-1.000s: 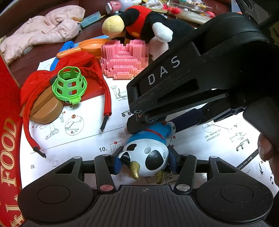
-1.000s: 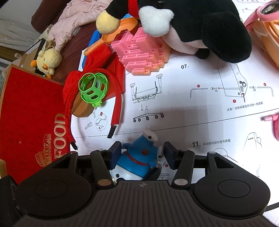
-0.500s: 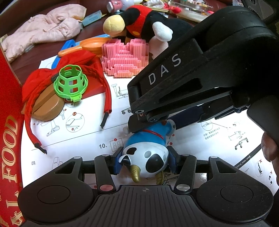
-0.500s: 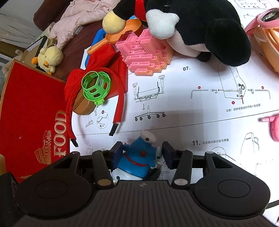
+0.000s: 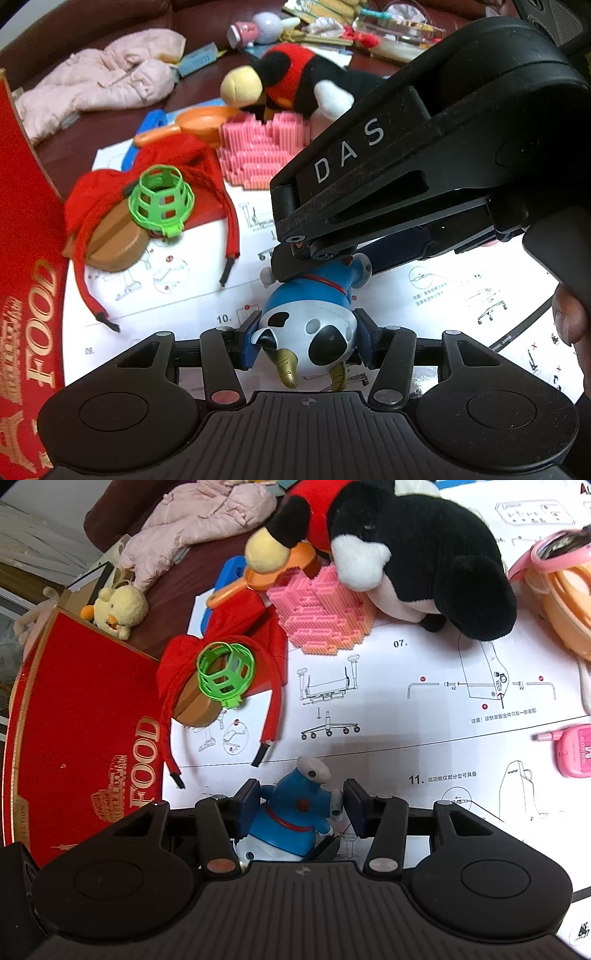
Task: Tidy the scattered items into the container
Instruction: 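Lift the blue-and-white figure with both grippers over the red FOOD box and open them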
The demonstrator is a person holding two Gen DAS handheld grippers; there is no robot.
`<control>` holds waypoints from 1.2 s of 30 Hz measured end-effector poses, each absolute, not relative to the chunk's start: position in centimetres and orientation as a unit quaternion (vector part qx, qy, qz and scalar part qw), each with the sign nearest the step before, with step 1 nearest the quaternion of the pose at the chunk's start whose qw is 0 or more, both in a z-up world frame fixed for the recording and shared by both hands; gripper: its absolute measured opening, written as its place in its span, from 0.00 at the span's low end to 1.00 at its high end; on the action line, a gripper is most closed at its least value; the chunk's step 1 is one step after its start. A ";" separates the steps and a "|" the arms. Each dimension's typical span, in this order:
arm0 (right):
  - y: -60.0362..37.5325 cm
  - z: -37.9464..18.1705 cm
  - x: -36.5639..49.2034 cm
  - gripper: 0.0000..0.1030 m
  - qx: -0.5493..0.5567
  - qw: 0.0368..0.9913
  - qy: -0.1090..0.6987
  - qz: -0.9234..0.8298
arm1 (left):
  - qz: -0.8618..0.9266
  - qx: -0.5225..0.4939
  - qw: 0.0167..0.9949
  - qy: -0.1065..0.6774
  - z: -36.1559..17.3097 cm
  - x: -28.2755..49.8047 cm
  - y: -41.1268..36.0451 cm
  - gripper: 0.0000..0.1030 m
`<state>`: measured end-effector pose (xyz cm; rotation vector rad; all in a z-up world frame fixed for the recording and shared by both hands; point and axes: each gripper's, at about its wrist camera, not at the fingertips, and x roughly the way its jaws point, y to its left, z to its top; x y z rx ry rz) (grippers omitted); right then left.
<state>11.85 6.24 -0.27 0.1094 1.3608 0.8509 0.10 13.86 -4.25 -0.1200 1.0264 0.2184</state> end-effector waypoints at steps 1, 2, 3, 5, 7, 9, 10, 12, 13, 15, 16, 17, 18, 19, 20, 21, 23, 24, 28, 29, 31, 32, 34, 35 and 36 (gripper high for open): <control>6.1 0.1 11.8 0.53 0.049 0.695 0.606 0.383 | 0.105 -0.055 0.865 0.487 -3.9 0.0 13.8 0.51; 6.1 0.4 11.7 0.53 0.049 0.697 0.603 0.385 | 0.106 -0.054 0.867 0.484 -3.6 -0.1 13.7 0.51; 6.0 0.8 11.5 0.53 0.049 0.700 0.599 0.387 | 0.107 -0.053 0.868 0.481 -3.3 -0.2 13.7 0.51; 6.0 1.5 11.3 0.53 0.050 0.703 0.592 0.391 | 0.110 -0.049 0.872 0.474 -2.5 -0.5 13.5 0.51; 5.8 2.3 11.0 0.53 0.051 0.707 0.585 0.395 | 0.113 -0.045 0.876 0.466 -1.7 -0.8 13.3 0.51; 5.7 3.1 10.7 0.53 0.052 0.710 0.577 0.400 | 0.115 -0.041 0.880 0.458 -1.0 -1.1 13.1 0.51; 5.6 3.5 10.6 0.53 0.052 0.712 0.573 0.403 | 0.117 -0.040 0.882 0.454 -0.5 -1.2 13.0 0.51; 5.5 4.4 10.3 0.53 0.052 0.716 0.564 0.408 | 0.121 -0.036 0.886 0.446 0.3 -1.5 12.9 0.51; 5.5 4.8 10.2 0.53 0.052 0.718 0.560 0.411 | 0.122 -0.035 0.888 0.442 0.7 -1.6 12.9 0.51; 5.5 5.8 9.9 0.53 0.052 0.722 0.549 0.418 | 0.126 -0.031 0.892 0.432 1.7 -1.9 12.9 0.51; 5.5 6.3 9.8 0.53 0.052 0.724 0.544 0.421 | 0.128 -0.031 0.895 0.427 2.1 -2.1 13.0 0.51; 5.7 7.0 9.6 0.53 0.052 0.725 0.538 0.426 | 0.131 -0.032 0.896 0.422 2.7 -2.2 13.1 0.51; 5.8 7.7 9.5 0.53 0.052 0.727 0.533 0.430 | 0.135 -0.033 0.898 0.417 3.4 -2.4 13.4 0.51; 6.0 8.4 9.4 0.53 0.051 0.729 0.526 0.435 | 0.139 -0.032 0.900 0.412 4.1 -2.5 13.5 0.51; 6.2 9.3 9.2 0.53 0.050 0.731 0.516 0.443 | 0.144 -0.031 0.902 0.405 4.9 -2.7 13.8 0.51; 6.5 10.2 9.0 0.52 0.050 0.733 0.507 0.450 | 0.149 -0.030 0.905 0.398 5.6 -2.9 14.1 0.51; 7.3 12.1 8.5 0.52 0.049 0.736 0.490 0.465 | 0.162 -0.027 0.909 0.382 7.5 -3.4 14.9 0.51; 7.8 13.0 8.2 0.52 0.047 0.736 0.482 0.473 | 0.170 -0.024 0.912 0.373 8.5 -3.8 15.4 0.51; 11.1 16.4 6.8 0.52 0.036 0.733 0.450 0.510 | 0.203 -0.016 0.917 0.342 11.9 -5.7 17.8 0.51; 12.3 17.3 6.2 0.52 0.031 0.730 0.441 0.521 | 0.212 -0.017 0.917 0.336 12.5 -6.2 18.6 0.51; 14.2 18.3 5.1 0.52 0.022 0.724 0.428 0.540 | 0.230 -0.022 0.916 0.327 13.6 -7.5 20.3 0.51; 15.3 18.6 4.5 0.52 0.017 0.721 0.423 0.548 | 0.239 -0.027 0.915 0.325 14.1 -8.1 21.3 0.51; 17.7 18.9 3.3 0.52 0.003 0.713 0.417 0.563 | 0.256 -0.041 0.910 0.323 14.5 -9.4 23.3 0.51; 19.1 18.9 2.7 0.52 -0.004 0.708 0.416 0.570 | 0.264 -0.048 0.908 0.323 14.5 -9.9 24.2 0.51; 20.2 18.8 2.2 0.51 -0.010 0.703 0.417 0.575 | 0.271 -0.056 0.905 0.323 14.5 -10.5 25.1 0.51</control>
